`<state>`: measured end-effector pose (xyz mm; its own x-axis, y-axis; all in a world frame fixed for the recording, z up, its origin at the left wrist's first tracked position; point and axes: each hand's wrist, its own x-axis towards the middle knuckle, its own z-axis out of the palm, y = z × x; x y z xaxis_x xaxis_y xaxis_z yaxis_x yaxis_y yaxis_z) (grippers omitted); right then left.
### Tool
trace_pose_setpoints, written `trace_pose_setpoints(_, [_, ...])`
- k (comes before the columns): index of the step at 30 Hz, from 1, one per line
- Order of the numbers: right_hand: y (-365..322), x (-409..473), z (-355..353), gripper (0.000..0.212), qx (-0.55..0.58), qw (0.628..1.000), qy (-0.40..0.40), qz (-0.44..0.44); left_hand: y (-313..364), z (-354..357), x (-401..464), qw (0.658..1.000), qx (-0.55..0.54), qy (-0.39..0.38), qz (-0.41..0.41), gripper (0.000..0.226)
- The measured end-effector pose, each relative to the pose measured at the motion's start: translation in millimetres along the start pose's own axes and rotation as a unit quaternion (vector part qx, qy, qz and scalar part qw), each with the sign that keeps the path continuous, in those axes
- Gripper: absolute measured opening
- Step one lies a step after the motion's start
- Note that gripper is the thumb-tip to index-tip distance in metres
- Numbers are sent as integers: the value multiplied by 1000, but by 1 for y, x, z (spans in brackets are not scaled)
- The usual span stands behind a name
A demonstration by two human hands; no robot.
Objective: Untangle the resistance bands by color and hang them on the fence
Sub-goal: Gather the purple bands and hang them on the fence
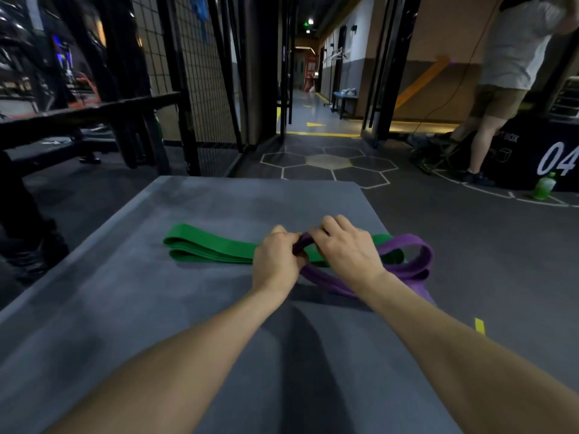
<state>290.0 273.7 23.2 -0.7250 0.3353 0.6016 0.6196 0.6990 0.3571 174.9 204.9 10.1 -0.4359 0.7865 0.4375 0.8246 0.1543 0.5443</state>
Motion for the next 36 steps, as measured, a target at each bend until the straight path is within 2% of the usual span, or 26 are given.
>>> trace_pose_setpoints(3, [2,18,-34,20,11,999,18,28,16,-38,4,999,-26,41,17,26])
trace_pose_setpoints(9, [-26,64,-113,16,72,990,102,61,27,-133,-3,990,-12,127,61,23])
trace_pose_setpoints(15, [-92,112,-186,12,196,967,152,67,19,-235,-27,967,99,230,45,25])
trace_pose_setpoints(20, [-150,150,-234,17,289,940,170,70,-16,-315,-55,938,219,267,18,46])
trace_pose_setpoints(23, [-182,167,-258,17,344,918,185,71,-38,-358,-80,931,234,279,-22,39])
trace_pose_setpoints(28, [-235,193,-281,19,392,899,190,35,-67,-413,-107,930,221,291,-37,18])
trace_pose_setpoints(32, [-268,219,-291,19,429,879,206,13,-78,-458,-106,927,221,299,-49,18])
trace_pose_setpoints(36, [-297,254,-305,19,491,847,205,-2,-82,-501,-98,915,203,340,-75,16])
